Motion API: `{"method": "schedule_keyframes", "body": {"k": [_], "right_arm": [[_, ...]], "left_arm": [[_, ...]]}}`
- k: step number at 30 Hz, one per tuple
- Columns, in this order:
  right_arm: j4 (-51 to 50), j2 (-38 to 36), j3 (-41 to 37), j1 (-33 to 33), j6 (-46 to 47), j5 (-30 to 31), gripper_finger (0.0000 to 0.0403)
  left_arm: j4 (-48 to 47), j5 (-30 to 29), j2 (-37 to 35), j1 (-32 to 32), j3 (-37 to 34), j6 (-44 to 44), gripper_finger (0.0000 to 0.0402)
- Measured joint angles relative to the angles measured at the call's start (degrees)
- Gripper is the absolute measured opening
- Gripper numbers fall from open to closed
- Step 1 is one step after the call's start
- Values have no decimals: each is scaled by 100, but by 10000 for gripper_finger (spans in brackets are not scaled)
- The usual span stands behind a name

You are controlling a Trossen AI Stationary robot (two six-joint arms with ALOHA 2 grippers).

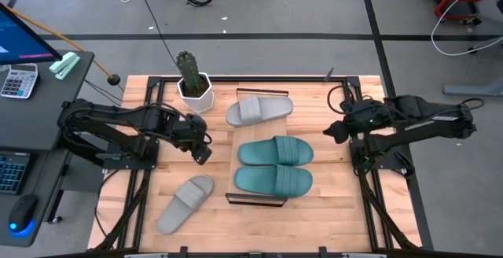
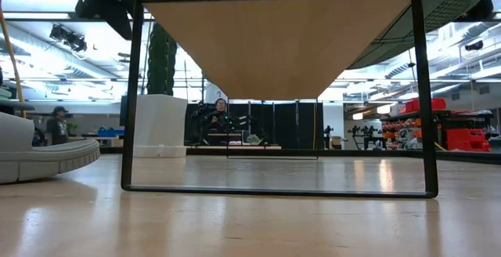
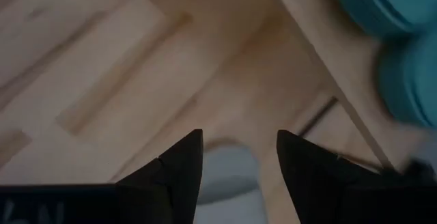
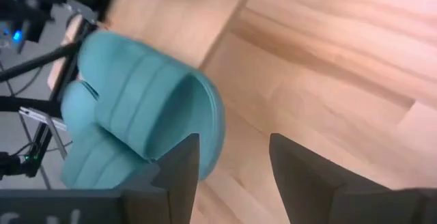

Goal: Pick and place slides into the shelf
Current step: Put the gray slipper on the shelf

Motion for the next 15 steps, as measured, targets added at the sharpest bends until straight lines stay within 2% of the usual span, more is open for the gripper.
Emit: {"method": "schedule_keyframes", "body": {"k": [3,10,15], "right_arm": [[-8,5,149,0,-224,121,185],[-7,17,180,0,-599,187,183],[-4,25,180,0,-688,276,182]], "left_arm": [[189,319,1,-160,0,572,192],[292,660,17,-385,0,1942,178],[192,1072,38,-267,-4,2630,167]]}}
